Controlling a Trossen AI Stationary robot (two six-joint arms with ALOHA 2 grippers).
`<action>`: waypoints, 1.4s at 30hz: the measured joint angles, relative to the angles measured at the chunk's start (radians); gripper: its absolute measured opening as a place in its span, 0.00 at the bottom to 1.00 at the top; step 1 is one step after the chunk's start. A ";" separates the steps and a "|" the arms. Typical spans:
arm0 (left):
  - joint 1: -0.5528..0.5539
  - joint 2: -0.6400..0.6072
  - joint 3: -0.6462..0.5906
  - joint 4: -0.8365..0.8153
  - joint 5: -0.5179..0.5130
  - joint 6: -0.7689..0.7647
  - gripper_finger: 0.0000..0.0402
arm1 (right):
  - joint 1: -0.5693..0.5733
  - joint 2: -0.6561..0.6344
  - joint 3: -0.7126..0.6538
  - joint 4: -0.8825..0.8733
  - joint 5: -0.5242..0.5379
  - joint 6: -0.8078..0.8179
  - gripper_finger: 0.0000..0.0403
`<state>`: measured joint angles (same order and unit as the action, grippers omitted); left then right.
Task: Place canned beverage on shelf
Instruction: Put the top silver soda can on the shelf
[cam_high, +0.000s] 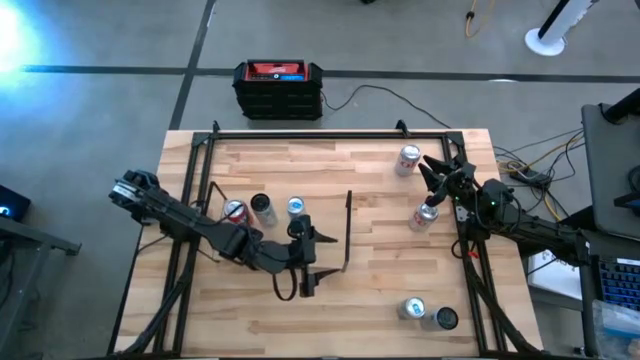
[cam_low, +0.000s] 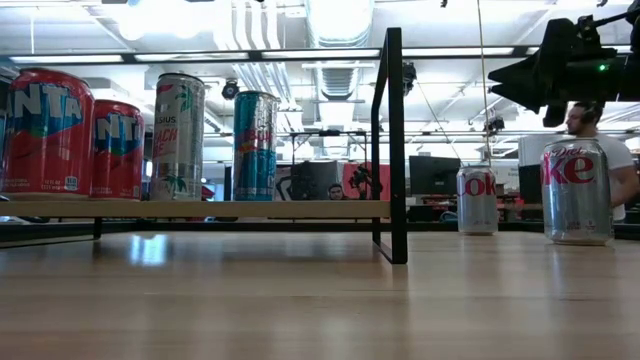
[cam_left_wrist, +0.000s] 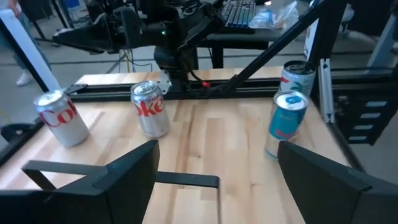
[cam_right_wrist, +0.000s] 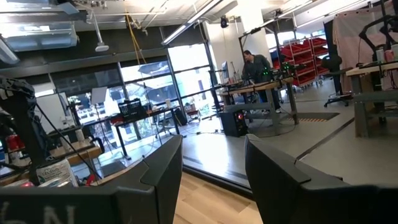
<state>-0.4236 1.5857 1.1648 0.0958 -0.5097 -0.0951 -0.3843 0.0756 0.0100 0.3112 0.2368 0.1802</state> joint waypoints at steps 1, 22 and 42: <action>0.004 -0.004 0.000 -0.001 0.002 0.020 0.77 | 0.000 0.000 0.000 0.000 0.000 0.000 0.39; 0.158 -0.271 -0.257 0.056 0.142 0.028 0.77 | 0.000 0.000 0.000 -0.001 0.000 0.000 0.39; 0.317 -1.113 -0.781 0.199 0.188 0.235 0.77 | 0.000 0.000 0.000 -0.001 0.000 0.000 0.39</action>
<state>-0.1066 0.4728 0.3835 0.2949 -0.3218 0.1403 -0.3843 0.0757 0.0099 0.3103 0.2367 0.1802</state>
